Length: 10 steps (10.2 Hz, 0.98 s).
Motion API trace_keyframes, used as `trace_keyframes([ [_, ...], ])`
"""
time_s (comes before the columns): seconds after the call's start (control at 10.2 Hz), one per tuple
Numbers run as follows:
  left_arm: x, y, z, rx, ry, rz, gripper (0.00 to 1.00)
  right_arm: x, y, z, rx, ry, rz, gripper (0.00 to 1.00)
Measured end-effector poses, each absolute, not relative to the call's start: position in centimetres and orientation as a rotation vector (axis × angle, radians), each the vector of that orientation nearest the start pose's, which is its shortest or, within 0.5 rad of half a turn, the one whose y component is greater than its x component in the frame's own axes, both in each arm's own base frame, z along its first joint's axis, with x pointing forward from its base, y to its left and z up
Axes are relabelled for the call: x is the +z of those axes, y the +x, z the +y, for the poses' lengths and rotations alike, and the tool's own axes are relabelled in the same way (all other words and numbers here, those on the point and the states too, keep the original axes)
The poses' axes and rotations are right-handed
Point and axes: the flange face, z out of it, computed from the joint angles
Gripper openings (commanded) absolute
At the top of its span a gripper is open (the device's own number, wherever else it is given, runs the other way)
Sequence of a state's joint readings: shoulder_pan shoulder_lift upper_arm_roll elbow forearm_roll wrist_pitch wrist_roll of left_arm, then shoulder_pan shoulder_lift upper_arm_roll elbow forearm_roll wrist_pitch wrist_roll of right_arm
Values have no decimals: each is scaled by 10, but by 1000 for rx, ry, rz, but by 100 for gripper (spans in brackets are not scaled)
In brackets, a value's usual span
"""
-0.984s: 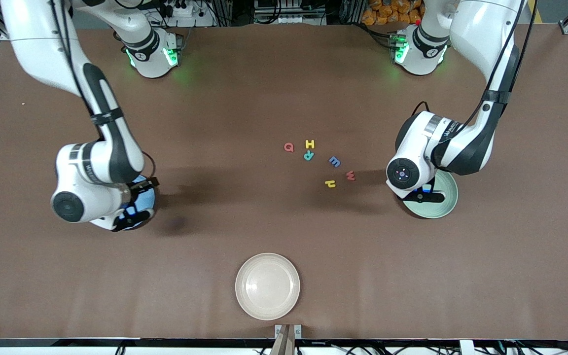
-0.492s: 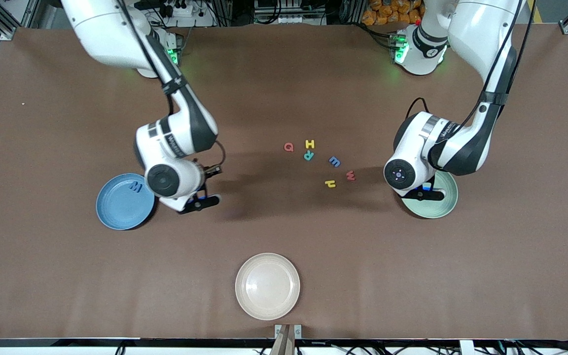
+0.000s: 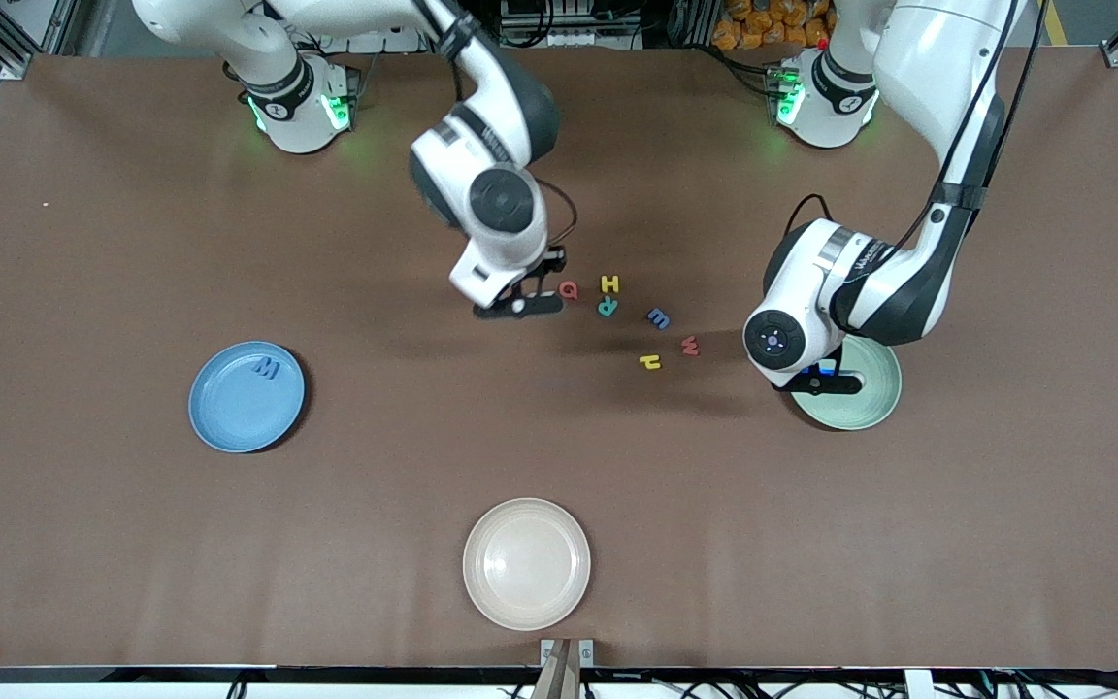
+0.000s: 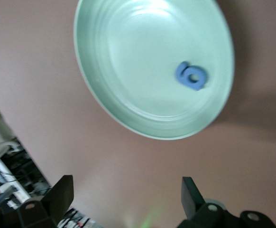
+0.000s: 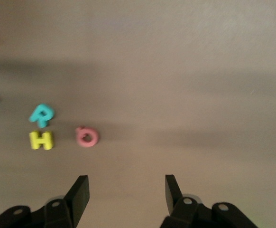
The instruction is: Sort uppercase to blue plate, lowercase to green plate
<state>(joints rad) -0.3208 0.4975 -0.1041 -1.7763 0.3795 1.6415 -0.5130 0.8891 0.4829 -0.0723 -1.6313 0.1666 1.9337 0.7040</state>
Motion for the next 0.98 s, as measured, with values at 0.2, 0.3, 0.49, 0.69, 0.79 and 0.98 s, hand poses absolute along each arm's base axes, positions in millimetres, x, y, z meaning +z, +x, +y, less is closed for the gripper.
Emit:
trace_keyframes([
  [0.2, 253, 550, -207, 522, -2589, 9, 100, 320, 394, 533, 225, -3161, 33, 70],
  [0.3, 253, 551, -210, 507, -2608, -27, 100, 312, 375, 545, 179, -3158, 53, 69],
  [0.49, 254, 552, -213, 499, -2630, -67, 100, 297, 352, 556, 123, -3149, 49, 69],
  [0.69, 254, 555, -216, 485, -2667, -123, 100, 290, 351, 556, 79, -3144, 40, 68],
  [0.79, 254, 556, -217, 469, -2674, -149, 100, 284, 353, 554, 56, -3135, 42, 67],
  [0.98, 254, 558, -222, 459, -2718, -216, 100, 247, 351, 544, -7, -3096, 63, 66],
])
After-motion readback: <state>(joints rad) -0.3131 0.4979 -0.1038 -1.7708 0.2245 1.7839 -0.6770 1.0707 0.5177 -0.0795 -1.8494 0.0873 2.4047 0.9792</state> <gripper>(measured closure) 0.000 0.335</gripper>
